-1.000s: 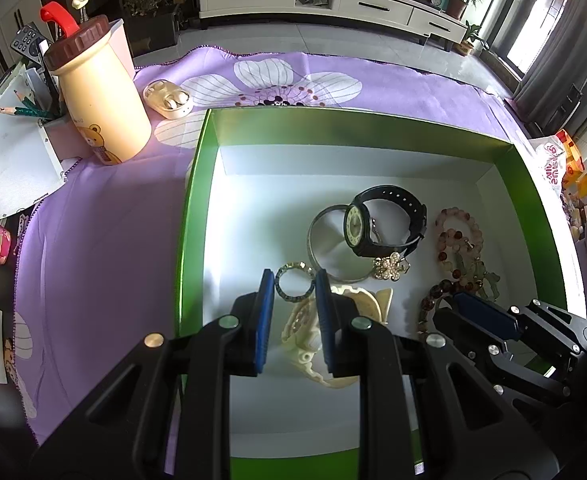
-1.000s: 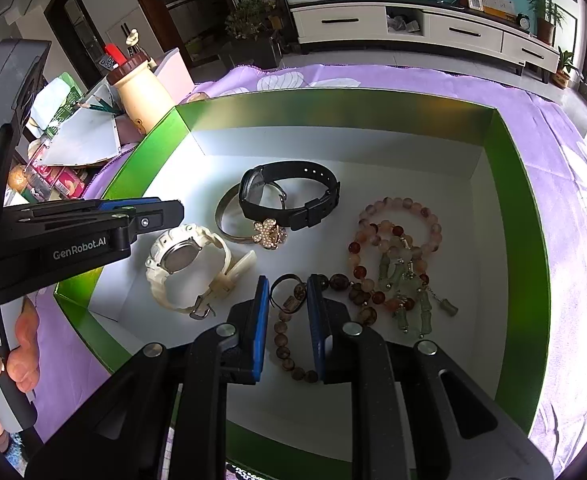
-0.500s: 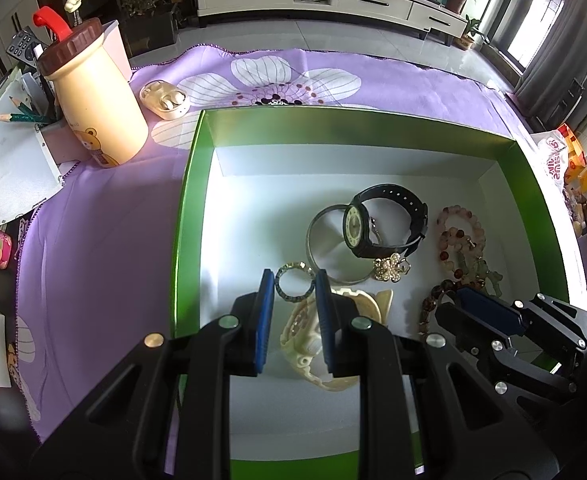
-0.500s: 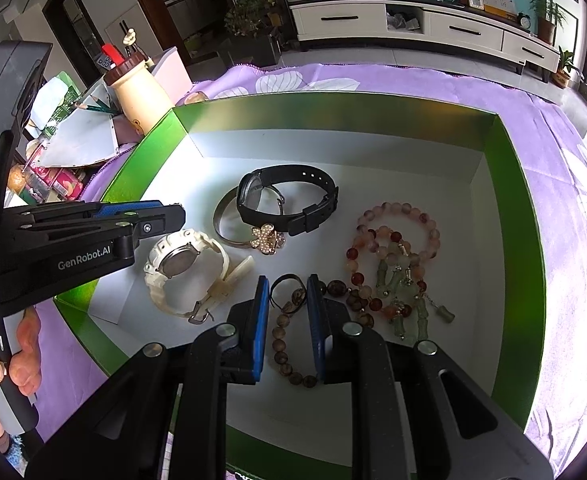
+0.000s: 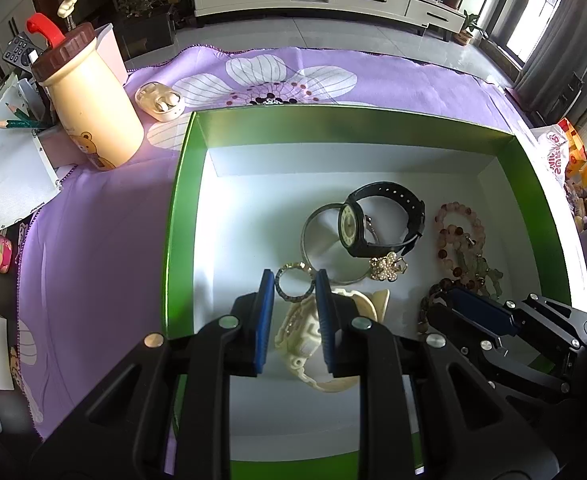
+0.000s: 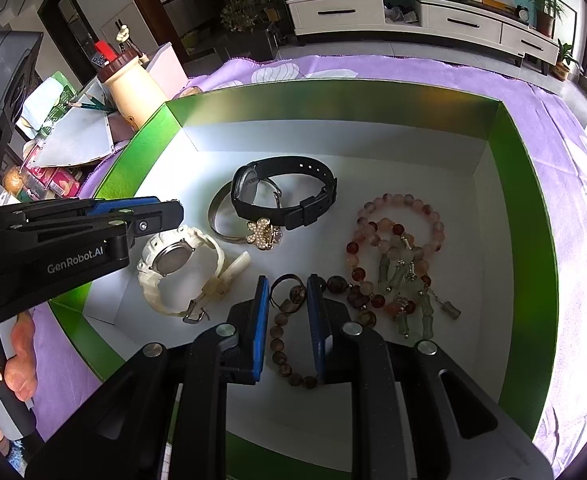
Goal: Organize jewelry
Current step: 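Lower both held rings toward the box floor beside the other jewelry, then open both tools to release the rings into the box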
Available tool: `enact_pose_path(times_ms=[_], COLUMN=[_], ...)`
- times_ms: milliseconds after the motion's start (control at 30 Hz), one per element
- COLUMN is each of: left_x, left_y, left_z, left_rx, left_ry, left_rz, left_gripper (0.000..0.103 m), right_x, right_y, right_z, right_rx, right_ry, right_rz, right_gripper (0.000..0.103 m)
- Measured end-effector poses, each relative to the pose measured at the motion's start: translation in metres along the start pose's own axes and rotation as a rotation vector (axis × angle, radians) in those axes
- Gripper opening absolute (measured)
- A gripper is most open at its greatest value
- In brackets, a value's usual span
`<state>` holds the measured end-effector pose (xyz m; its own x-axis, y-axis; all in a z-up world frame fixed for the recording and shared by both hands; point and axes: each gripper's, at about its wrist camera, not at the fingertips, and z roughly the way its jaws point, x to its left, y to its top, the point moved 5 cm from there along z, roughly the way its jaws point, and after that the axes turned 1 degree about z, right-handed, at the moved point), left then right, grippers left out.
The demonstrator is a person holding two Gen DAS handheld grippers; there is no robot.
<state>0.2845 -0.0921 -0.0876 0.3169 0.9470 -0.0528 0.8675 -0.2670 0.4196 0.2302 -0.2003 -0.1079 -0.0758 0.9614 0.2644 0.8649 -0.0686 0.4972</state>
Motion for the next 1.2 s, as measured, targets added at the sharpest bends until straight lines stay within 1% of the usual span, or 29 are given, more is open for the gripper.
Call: enact_pose_path(times_ms=[867,1033,1067,1133,1167,1200], left_x=[-0.003,-0.004,-0.004,-0.005,-0.006,-0.007], left_y=[-0.001,-0.001,-0.002,-0.002,-0.002,-0.002], left_z=[0.0,-0.005,-0.007,-0.014,-0.018,-0.021], left_rx=[0.006,0.003,0.0,-0.017,-0.034,-0.044], left_ry=[0.006,0.008,0.007,0.005,0.008,0.013], left_rz=[0.008,0.001,-0.002,-0.002,0.004,0.01], left_gripper=[0.022,0.029,0.033,0.043,0.052,0.058], right_x=[-0.003,-0.004,-0.004,-0.003,-0.002,-0.001], right_y=[0.001,0.002,0.002,0.002,0.002,0.002], right_z=[-0.005,-0.009,-0.012,-0.017,-0.022,-0.024], right_rx=[-0.003,-0.012,-0.014,-0.025,-0.036,-0.043], right_ry=[-0.009,-0.008,-0.008,-0.007,-0.009,-0.011], right_rz=[0.014,0.021,0.024,0.021,0.012,0.006], right_gripper=[0.019,0.019,0.019,0.02,0.021,0.021])
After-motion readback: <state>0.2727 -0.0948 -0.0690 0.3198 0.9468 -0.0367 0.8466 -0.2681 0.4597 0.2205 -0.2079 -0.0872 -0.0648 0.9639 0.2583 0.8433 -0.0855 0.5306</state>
